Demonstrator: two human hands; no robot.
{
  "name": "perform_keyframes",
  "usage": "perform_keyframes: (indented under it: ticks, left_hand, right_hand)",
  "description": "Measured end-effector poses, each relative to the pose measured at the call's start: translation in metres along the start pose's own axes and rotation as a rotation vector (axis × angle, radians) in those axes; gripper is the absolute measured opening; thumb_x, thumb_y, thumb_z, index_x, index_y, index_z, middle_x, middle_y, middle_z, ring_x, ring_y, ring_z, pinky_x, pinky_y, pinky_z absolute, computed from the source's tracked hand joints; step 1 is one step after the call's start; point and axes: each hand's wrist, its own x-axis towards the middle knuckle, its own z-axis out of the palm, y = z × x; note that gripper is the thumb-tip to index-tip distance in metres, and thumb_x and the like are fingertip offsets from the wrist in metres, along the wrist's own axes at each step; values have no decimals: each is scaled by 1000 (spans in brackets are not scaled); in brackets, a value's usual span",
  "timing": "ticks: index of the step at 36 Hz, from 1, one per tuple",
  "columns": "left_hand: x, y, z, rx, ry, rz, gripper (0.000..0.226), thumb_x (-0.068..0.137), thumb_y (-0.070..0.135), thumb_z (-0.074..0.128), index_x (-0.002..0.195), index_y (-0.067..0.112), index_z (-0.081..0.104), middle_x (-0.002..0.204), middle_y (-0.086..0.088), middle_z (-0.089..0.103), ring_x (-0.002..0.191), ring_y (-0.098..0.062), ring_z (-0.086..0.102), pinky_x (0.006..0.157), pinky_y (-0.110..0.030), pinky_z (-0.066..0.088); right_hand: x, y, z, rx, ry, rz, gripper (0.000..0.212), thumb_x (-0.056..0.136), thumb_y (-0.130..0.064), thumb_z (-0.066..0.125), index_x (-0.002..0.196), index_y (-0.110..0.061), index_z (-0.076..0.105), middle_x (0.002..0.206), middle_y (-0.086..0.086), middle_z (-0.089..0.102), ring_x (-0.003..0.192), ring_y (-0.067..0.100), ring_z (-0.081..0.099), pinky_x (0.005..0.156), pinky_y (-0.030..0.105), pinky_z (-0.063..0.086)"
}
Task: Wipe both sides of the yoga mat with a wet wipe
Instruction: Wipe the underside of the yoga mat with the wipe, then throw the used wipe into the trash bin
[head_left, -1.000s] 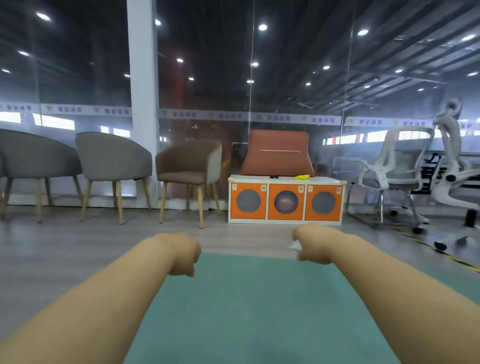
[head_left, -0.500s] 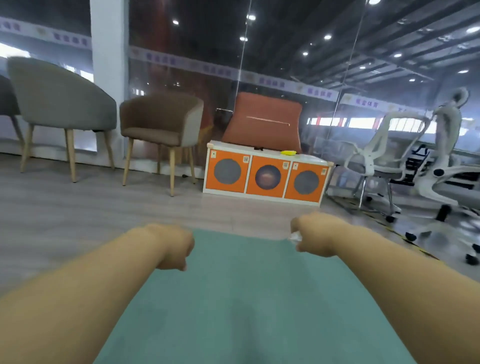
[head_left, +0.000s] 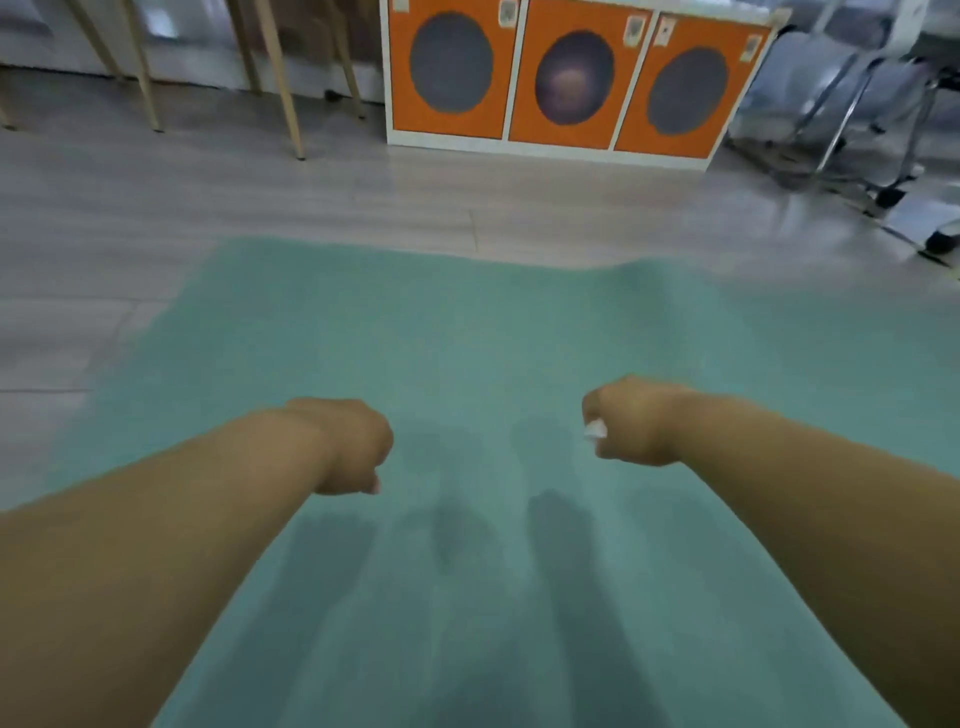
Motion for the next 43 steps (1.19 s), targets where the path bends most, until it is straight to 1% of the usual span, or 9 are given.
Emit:
perform_keyframes:
  ticks: [9, 13, 15, 18, 22, 28, 32, 37, 43]
  left_hand:
    - [49, 7, -50, 24, -42, 66, 38, 96, 43, 48, 129, 25, 51, 130, 2, 51, 118, -20, 51, 86, -29, 41]
    - [39, 20, -80, 28, -105, 113, 38, 96, 43, 48, 130, 24, 50, 130, 2, 51, 119, -19, 51, 86, -30, 41]
    - [22, 27, -102, 31, -173, 132, 39, 96, 42, 48, 131, 24, 49, 131, 1, 50, 119, -20, 50, 88, -30, 41]
    - [-10, 38, -148, 49, -242, 164, 39, 96, 41, 48, 131, 23, 49, 132, 0, 50, 118, -21, 51, 89, -31, 42]
    - [-60, 49, -230, 48, -218, 176, 42, 97, 39, 47, 135, 22, 46, 136, -1, 47, 122, -22, 49, 92, -31, 41]
    - [-145, 75, -343, 20, -232, 175, 42, 97, 41, 47, 134, 21, 47, 133, -2, 48, 121, -23, 48, 91, -32, 41]
    - [-201, 102, -410, -79, -247, 155, 42, 96, 41, 49, 134, 24, 47, 134, 0, 49, 123, -21, 46, 93, -31, 38]
    - [-254, 142, -466, -160, -263, 143, 43, 94, 44, 50, 133, 26, 48, 134, 2, 50, 122, -20, 46, 97, -32, 38]
    - [-287, 184, -506, -143, -232, 202, 43, 93, 45, 52, 132, 27, 49, 134, 3, 51, 123, -19, 45, 95, -30, 37]
  right_hand:
    - [35, 49, 0, 62, -123, 19, 28, 97, -32, 42, 114, -13, 54, 115, 8, 57, 103, 25, 53, 75, 26, 34]
    - [22, 68, -23, 84, -192, -30, 14, 97, -28, 41, 98, -16, 49, 102, 7, 52, 91, 23, 47, 75, 27, 36]
    - [9, 79, -42, 112, -216, -55, 11, 97, -26, 41, 92, -16, 44, 97, 4, 48, 90, 22, 47, 76, 27, 36]
    - [-20, 105, -78, 165, -223, -58, 12, 97, -25, 42, 96, -16, 49, 99, 6, 52, 91, 22, 49, 76, 27, 38]
    - [-67, 143, -140, 232, -234, -7, 20, 96, -24, 43, 108, -13, 54, 112, 8, 57, 102, 25, 54, 77, 28, 39]
    - [-147, 202, -239, 355, -184, 21, 28, 96, -28, 45, 117, -11, 54, 118, 8, 57, 110, 27, 51, 82, 29, 38]
    - [-204, 241, -294, 430, -176, 8, 29, 96, -28, 47, 118, -10, 54, 120, 11, 57, 111, 28, 51, 87, 30, 41]
    - [-276, 287, -329, 467, -216, 20, 29, 97, -26, 45, 119, -10, 53, 119, 10, 56, 110, 27, 52, 82, 28, 39]
    - [-340, 333, -337, 506, -241, 138, 26, 96, -25, 45, 117, -11, 52, 119, 9, 57, 109, 27, 52, 85, 29, 41]
